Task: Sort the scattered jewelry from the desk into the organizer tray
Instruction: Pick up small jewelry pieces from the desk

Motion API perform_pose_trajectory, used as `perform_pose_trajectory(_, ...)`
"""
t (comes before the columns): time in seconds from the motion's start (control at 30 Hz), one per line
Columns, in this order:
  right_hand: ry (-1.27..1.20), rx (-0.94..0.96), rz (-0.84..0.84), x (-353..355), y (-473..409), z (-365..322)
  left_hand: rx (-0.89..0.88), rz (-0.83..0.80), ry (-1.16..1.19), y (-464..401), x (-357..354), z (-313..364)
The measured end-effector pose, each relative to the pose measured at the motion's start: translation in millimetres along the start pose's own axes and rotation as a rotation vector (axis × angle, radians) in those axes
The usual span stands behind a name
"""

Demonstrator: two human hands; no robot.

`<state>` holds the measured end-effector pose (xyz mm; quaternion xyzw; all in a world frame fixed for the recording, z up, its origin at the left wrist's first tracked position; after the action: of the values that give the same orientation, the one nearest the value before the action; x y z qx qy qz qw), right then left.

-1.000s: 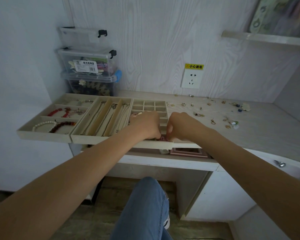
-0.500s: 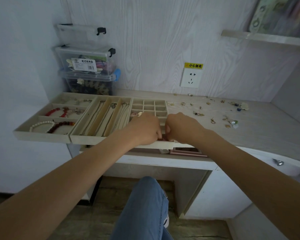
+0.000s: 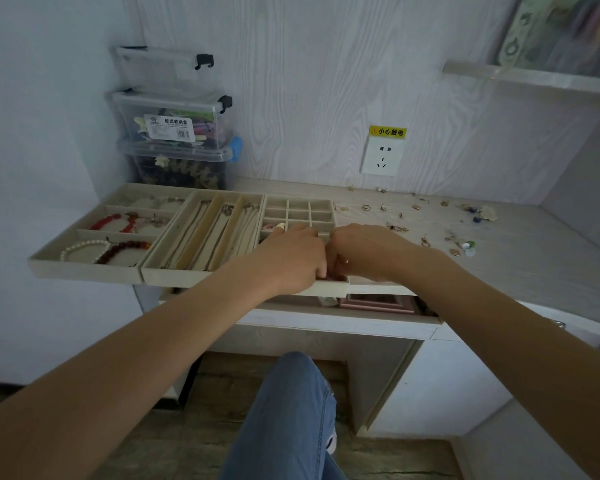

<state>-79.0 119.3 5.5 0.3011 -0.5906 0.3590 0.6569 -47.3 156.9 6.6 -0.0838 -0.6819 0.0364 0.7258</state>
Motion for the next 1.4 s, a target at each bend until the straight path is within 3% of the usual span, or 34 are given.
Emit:
perform_pose_trajectory(0.1, -0.020, -0.012, 0.016, -1.9, 1.6, 3.6, 0.009, 0.035, 0.086, 1.7, 4.6, -0.9)
perform_pose_trajectory(0.37, -0.012, -0.044, -0.008, -5.4, 1.6, 9.0, -0.050, 0.004, -0.080, -1.0, 1.0, 2.3)
perform_pose_trajectory(0.9, -0.047, -0.034, 0.014, -2.3, 11.3, 4.2, 0.018, -0.071, -0.042, -2.2, -0.5, -2.4)
perform_pose_trajectory(1.2, -0.104, -0.196, 0.069, -2.7, 6.8, 14.8, 0.058, -0.072, 0.064, 0.6, -1.1, -5.5)
perform_pose_trajectory(1.4, 0.078, -0.050, 0.053, 6.5, 2.3, -4.7, 0.052, -0.064, 0.068, 0.9, 1.3, -4.8)
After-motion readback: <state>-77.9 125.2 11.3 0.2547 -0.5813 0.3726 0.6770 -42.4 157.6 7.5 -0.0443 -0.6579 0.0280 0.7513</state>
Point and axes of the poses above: each hand's wrist, its own y-axis away from the middle knuckle, its own x-axis out of the back of the hand, z = x × y, the point moved 9 cm from there along -y, towards the middle knuckle, and after that the axes turned 11 degrees about z, right-handed, at the moved point
